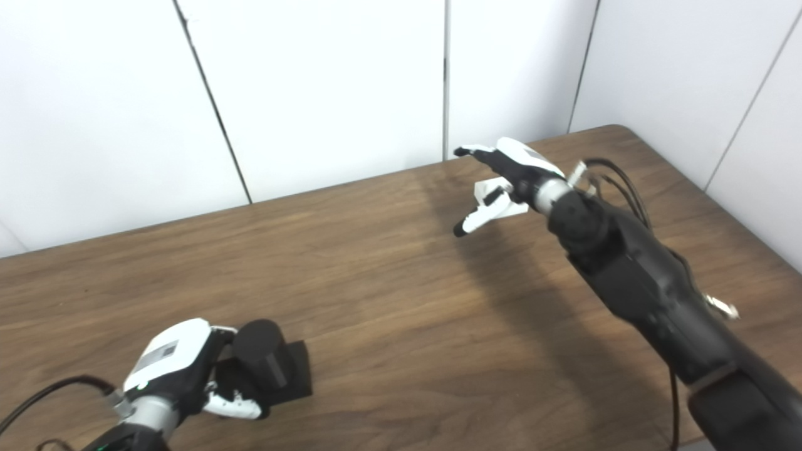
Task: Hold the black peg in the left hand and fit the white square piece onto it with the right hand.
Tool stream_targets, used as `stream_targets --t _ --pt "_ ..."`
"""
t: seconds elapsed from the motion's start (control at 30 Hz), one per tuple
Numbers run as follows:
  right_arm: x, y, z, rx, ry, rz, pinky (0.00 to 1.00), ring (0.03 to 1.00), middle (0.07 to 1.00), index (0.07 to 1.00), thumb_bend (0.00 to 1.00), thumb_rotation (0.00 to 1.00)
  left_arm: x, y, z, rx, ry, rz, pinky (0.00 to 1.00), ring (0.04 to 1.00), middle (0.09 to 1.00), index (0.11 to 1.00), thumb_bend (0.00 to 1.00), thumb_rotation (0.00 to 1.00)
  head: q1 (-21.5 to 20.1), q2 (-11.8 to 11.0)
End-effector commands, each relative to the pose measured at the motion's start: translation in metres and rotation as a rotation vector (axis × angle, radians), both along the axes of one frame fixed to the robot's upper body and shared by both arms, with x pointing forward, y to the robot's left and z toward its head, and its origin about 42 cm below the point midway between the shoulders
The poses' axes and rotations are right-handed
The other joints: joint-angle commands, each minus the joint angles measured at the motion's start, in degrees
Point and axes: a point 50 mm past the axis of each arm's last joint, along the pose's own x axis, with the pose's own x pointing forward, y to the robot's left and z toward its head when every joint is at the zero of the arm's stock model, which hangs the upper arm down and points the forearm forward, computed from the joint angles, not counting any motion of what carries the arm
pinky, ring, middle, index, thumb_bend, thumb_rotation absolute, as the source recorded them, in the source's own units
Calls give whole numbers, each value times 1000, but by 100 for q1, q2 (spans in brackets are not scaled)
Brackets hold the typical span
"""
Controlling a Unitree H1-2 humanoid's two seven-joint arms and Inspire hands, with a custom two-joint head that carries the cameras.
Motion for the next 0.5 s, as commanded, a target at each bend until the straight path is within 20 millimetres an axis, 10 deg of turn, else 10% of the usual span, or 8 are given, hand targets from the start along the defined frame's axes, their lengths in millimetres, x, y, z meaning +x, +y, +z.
stream_targets --t 0.0,0.47 --pt "12 -3 33 -92 -53 4 954 1000 992 928 1000 203 -2 14 -11 53 52 27 864 909 845 489 521 55 -32 -14" --pt "44 -7 41 -189 -18 -35 999 1000 1000 938 1000 190 -4 21 -16 59 72 40 831 887 835 489 523 53 -235 -160"
